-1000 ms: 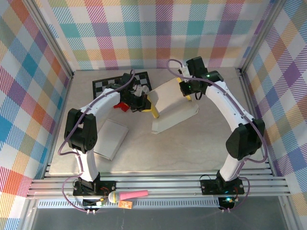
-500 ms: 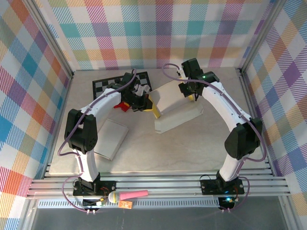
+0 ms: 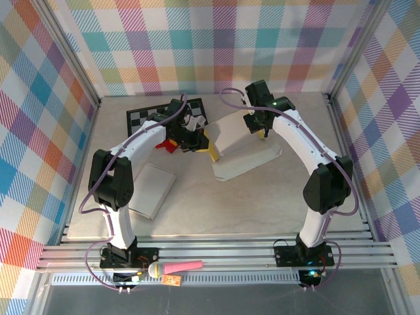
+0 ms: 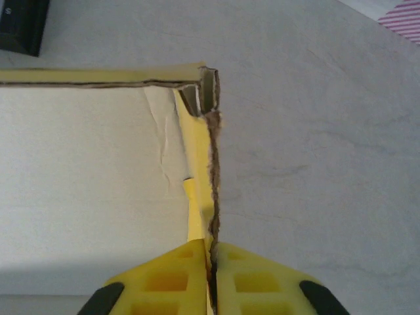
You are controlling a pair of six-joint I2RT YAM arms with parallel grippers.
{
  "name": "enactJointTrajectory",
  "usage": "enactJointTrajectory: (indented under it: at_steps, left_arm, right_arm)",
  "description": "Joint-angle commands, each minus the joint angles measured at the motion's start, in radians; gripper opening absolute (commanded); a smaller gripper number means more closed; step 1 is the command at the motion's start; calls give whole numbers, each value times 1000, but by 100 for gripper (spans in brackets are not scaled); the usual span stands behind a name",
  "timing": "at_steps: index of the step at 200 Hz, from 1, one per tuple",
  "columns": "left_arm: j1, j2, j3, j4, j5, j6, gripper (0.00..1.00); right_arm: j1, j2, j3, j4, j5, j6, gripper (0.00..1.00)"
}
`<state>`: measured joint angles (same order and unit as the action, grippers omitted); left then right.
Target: Fold the paper box
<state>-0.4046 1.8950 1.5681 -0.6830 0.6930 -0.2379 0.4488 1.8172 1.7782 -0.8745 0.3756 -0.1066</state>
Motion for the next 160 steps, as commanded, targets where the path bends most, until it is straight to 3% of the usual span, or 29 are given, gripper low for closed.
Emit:
enactJointTrajectory:
  at_steps: [1, 41, 83, 121, 160]
  left_arm:
    - [-16, -32, 29, -26, 3, 20, 0]
    - [-36, -24, 27, -41, -98, -22, 0]
    - [-88, -8, 8, -113, -333, -116, 0]
    - [-138, 12, -40, -121, -461, -129, 0]
    - [-177, 66, -35, -156, -581, -107, 0]
  right_arm:
    - [18, 20, 32, -36, 106, 51, 1]
    - [68, 19, 5, -81, 304, 212, 0]
    - [164, 62, -65, -204, 474, 421, 0]
    - [165, 12, -258, -30, 340, 406, 0]
    - [144, 40, -301, 20, 184, 371, 0]
